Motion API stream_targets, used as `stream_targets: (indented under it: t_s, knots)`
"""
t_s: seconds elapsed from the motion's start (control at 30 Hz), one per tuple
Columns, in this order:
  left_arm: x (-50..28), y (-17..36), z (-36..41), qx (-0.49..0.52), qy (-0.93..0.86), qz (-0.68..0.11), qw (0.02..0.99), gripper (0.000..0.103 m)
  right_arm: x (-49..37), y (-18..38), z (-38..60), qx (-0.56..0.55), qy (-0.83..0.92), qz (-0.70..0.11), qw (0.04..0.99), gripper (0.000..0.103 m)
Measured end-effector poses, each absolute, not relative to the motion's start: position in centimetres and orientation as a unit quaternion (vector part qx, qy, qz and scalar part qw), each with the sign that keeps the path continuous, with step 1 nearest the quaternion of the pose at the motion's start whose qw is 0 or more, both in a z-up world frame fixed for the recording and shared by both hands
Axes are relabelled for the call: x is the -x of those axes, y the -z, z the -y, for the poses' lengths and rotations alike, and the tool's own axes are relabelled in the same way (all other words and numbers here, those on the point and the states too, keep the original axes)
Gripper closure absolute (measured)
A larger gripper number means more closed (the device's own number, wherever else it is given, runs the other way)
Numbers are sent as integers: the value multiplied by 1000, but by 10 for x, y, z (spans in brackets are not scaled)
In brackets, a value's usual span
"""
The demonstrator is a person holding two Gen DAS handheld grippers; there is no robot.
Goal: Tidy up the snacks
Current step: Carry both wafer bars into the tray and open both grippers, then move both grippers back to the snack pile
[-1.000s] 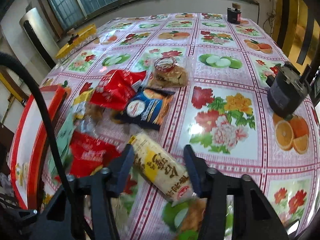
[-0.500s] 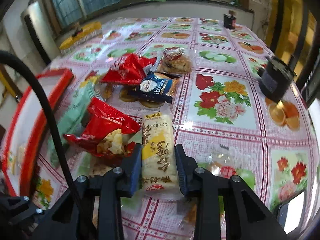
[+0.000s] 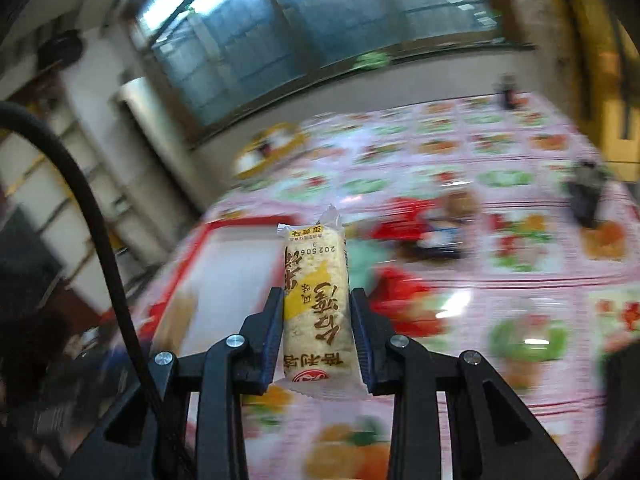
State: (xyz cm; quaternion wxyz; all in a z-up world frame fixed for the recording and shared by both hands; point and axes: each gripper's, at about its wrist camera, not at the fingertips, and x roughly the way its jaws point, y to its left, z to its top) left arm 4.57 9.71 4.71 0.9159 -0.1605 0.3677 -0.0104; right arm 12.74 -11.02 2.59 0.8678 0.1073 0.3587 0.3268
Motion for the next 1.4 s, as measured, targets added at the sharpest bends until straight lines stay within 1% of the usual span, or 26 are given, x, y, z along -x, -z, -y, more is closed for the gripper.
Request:
stream_targets:
  t_s: [0.2,0.27,0.37,0.6,0.73,0.77,0.83,0.87,0.9,0.93,1.0,1.07,1.2,1.27,1.3,1.4]
  knots:
    - [-69,-14,-155,171,-85,-405,894,69,-146,-8,20,-78,-384,-402,828,71]
    - [-75,-4,-164,179,-95,-417,886,69,-156,0,-2,-70,-384,-415,822,71]
    - [-79,7,-170,165,-114,-427,882,69,-175,13,-27,-62,-386,-424,817,71]
    - [-87,22,-171,135,-118,-443,878,69,-187,36,-41,-44,-370,-445,814,71]
    - [-90,33,-176,139,-117,-459,870,68,-187,45,-45,-33,-357,-451,818,71]
    - [-88,33,-178,141,-118,-457,870,66,-186,45,-44,-34,-357,-453,816,70]
    - [-85,31,-179,147,-112,-454,872,55,-186,45,-42,-40,-356,-455,815,70]
    - [-82,29,-179,155,-108,-449,873,42,-186,44,-41,-45,-355,-454,816,69]
    - [-78,25,-180,163,-105,-439,877,34,-186,42,-39,-50,-357,-454,815,67]
    - [-74,21,-180,167,-106,-430,881,33,-186,40,-37,-57,-360,-452,814,60]
    - [-67,13,-176,165,-104,-422,885,32,-183,33,-30,-68,-366,-445,815,57]
    - [-58,4,-171,164,-106,-412,890,32,-177,25,-20,-77,-363,-435,820,49]
    - [-43,-11,-157,169,-105,-391,899,27,-161,9,5,-96,-368,-422,823,45]
    - [-39,-17,-145,168,-99,-389,900,27,-150,3,21,-103,-374,-412,824,39]
    - [-37,-20,-138,170,-93,-387,901,27,-146,1,27,-104,-379,-410,823,38]
    - [-34,-28,-115,164,-77,-383,906,25,-131,1,49,-109,-388,-404,821,36]
